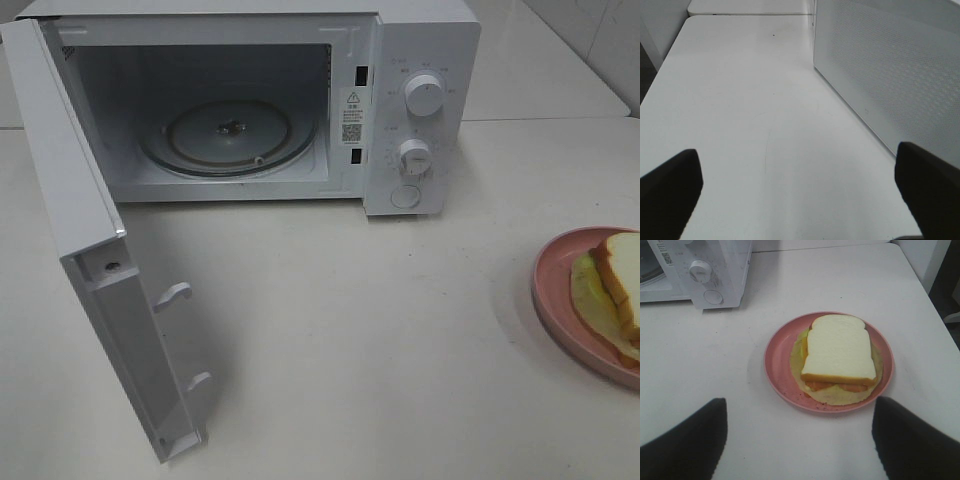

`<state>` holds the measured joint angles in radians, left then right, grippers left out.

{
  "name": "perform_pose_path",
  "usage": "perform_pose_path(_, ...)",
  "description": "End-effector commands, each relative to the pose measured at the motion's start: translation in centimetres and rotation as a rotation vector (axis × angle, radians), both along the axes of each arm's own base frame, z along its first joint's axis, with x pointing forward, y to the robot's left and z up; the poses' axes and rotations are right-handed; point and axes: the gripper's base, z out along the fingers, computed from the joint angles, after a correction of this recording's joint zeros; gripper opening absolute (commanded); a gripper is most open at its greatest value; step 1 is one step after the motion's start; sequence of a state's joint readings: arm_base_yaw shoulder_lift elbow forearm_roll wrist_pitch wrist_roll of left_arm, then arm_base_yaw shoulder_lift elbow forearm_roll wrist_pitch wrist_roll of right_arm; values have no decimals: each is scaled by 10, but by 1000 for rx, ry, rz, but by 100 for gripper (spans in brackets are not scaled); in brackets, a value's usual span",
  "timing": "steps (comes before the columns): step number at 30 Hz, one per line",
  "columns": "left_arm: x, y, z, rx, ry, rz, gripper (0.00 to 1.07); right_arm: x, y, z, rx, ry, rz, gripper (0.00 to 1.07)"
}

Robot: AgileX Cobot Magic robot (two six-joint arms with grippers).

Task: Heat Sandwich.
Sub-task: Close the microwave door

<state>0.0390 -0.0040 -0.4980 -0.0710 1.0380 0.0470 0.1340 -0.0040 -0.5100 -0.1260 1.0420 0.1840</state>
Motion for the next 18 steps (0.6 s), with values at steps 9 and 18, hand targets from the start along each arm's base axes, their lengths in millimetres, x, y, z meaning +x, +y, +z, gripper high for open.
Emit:
perform_pose_path(9,17,0,17,-24,-44,5,80,-4,0,-1,-4,-23,2,76)
perform_pose_path(18,52,1,18,-39,50,10,37,-4,0,-1,-4,-23,2,76)
